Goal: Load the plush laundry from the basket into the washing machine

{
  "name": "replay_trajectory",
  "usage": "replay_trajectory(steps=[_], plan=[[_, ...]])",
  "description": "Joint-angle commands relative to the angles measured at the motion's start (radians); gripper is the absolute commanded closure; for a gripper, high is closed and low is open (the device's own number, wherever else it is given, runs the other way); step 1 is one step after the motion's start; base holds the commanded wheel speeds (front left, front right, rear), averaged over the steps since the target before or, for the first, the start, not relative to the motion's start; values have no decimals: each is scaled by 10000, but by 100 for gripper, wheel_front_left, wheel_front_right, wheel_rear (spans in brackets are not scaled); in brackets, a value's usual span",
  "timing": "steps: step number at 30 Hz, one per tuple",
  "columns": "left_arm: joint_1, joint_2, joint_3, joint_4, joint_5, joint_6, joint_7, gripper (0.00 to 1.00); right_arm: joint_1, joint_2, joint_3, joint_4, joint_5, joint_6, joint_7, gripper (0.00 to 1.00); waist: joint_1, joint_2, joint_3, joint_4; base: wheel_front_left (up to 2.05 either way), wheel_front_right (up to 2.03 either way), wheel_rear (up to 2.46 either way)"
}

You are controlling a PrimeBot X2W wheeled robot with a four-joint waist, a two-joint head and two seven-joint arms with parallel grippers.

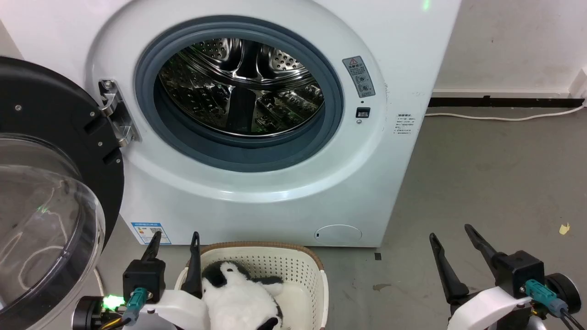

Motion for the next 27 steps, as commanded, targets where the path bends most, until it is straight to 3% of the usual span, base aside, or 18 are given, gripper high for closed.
replay_trajectory(steps=[1,27], plan=[[4,0,-67,30,-20,54,-89,0,25,0,-23,10,69,0,-85,0,0,0,3,-7,0,0,0],[-885,117,-490,1386,-359,289,-631,0,-491,2,-70,-326,400,-2,-627,0,0,0,1670,-443,0,0,0]])
